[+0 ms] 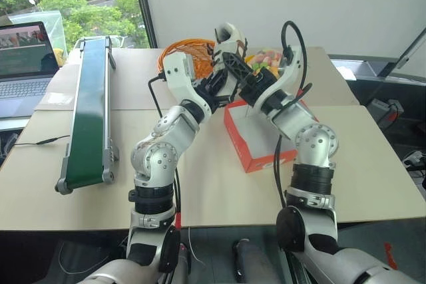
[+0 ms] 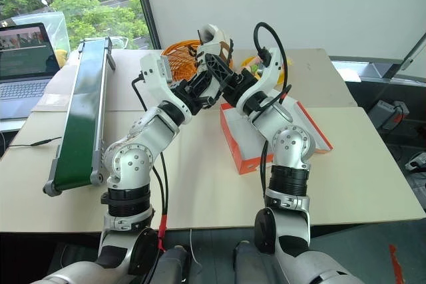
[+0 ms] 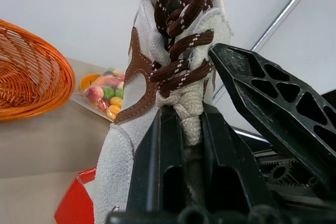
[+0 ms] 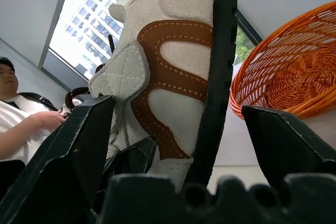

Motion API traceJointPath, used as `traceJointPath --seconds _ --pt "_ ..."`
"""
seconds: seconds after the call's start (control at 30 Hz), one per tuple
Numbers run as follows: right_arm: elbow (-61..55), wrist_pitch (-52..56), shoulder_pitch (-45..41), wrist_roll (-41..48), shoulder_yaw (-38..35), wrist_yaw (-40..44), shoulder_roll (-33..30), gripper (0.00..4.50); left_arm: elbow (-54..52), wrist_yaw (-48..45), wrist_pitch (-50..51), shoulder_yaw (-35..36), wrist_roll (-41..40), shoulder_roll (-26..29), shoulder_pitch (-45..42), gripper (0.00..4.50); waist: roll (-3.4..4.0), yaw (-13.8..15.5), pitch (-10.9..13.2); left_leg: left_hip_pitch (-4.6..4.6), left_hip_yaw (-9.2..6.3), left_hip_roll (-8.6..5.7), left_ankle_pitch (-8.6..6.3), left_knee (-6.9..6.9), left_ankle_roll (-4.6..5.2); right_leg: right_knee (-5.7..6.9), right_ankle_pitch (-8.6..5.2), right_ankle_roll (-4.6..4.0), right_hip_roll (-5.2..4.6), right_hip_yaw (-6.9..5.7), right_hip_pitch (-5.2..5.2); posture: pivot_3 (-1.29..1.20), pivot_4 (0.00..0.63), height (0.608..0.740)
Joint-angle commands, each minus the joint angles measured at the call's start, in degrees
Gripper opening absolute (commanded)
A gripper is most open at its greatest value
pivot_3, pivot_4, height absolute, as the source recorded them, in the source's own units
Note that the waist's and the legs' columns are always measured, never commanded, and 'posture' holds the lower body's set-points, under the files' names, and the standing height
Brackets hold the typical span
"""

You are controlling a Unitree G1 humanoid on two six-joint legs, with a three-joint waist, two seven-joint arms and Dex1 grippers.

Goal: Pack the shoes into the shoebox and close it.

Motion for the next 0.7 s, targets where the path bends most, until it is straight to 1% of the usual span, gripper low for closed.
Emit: traceJointPath --seconds 0.03,0.17,0.27,0.33,0.4,0.47,0.53,0.57,0.63,0.7 --pt "-1.31 -2.12 -0.45 1.49 -0.26 0.09 -0.48 3.10 -2.72 -1.08 0.78 -1.84 -2.57 -1.76 -2.08 0.10 0.00 -0.02 0.00 -0.01 0.00 0.00 0.00 0.00 0.00 -0.01 0.00 0.00 0.00 0.00 0.00 0.00 0.150 0.740" --pt "-1.07 -2.53 -0.81 1.66 -0.29 0.38 -0.24 1.92 -2.84 -1.04 1.59 -1.48 -3.78 -1.77 -2.26 0.10 0.00 -0.01 0.00 0.00 0.00 0.00 0.00 -0.01 0.00 -0.01 0.00 0.00 0.00 0.00 0.00 0.00 0.150 0.740" --pt "-0.64 -2.84 -1.25 1.69 -0.14 0.88 0.04 1.24 -3.33 -0.87 2.36 -0.95 -4.49 -1.18 -2.39 0.10 0.00 -0.01 0.00 0.00 0.00 0.00 0.00 -0.01 0.00 -0.02 0.00 0.01 0.00 0.00 0.00 0.00 0.150 0.740" --pt "-0.43 -2.97 -1.44 1.71 -0.04 1.17 0.14 0.85 -3.64 -0.97 2.80 -0.86 -4.72 -0.74 -2.44 0.10 0.00 -0.02 0.00 0.00 0.00 0.00 0.00 -0.01 0.00 -0.02 0.00 0.01 0.00 0.00 -0.01 0.00 0.150 0.740" --pt "-0.21 -3.16 -1.56 1.60 0.07 1.32 0.19 0.73 -3.88 -0.99 3.38 -0.71 -4.93 -0.43 -2.45 0.10 0.00 0.01 0.00 0.00 0.00 0.00 0.00 -0.01 0.00 -0.03 -0.01 0.01 0.00 0.00 0.00 0.00 0.150 0.740" --pt "0.13 -3.39 -1.76 1.36 0.29 1.40 0.33 0.69 -4.73 -1.15 4.07 -0.21 -5.57 0.22 -2.06 0.98 0.00 -0.02 0.00 -0.01 0.00 0.00 0.00 -0.01 0.00 -0.04 -0.01 0.01 0.00 0.00 0.00 0.00 0.150 0.740" --pt "0.47 -3.79 -1.88 0.48 0.85 1.30 0.19 0.61 -5.92 -2.33 5.14 0.28 -7.21 1.20 -1.50 1.62 0.00 -0.01 0.00 -0.01 0.00 0.00 0.00 -0.01 0.00 -0.03 -0.01 0.01 0.00 0.00 -0.01 0.00 0.150 0.740" --pt "0.58 -3.98 -1.83 0.22 1.03 1.14 0.19 0.57 -6.53 -2.28 5.83 0.22 -7.19 2.05 -1.38 2.08 0.01 -0.03 0.01 -0.01 -0.01 0.00 0.00 -0.02 0.00 -0.03 -0.01 0.01 0.00 0.00 -0.01 0.00 0.150 0.740" --pt "1.08 -4.52 -1.78 -0.50 1.49 1.17 -0.10 0.57 -7.76 -0.13 8.99 3.81 -10.53 3.80 -0.90 2.72 0.01 -0.07 0.01 -0.01 0.00 0.00 0.00 -0.02 0.00 -0.04 -0.01 0.01 0.00 0.00 -0.01 0.00 0.150 0.740" --pt "1.37 -4.71 -1.96 -1.15 1.81 1.21 -1.01 0.57 -9.39 0.50 11.77 6.54 -13.25 6.76 -0.16 2.72 0.01 -0.15 0.01 0.00 0.00 0.00 0.00 -0.02 0.00 -0.03 -0.01 0.01 0.00 0.00 -0.01 0.00 0.150 0.740"
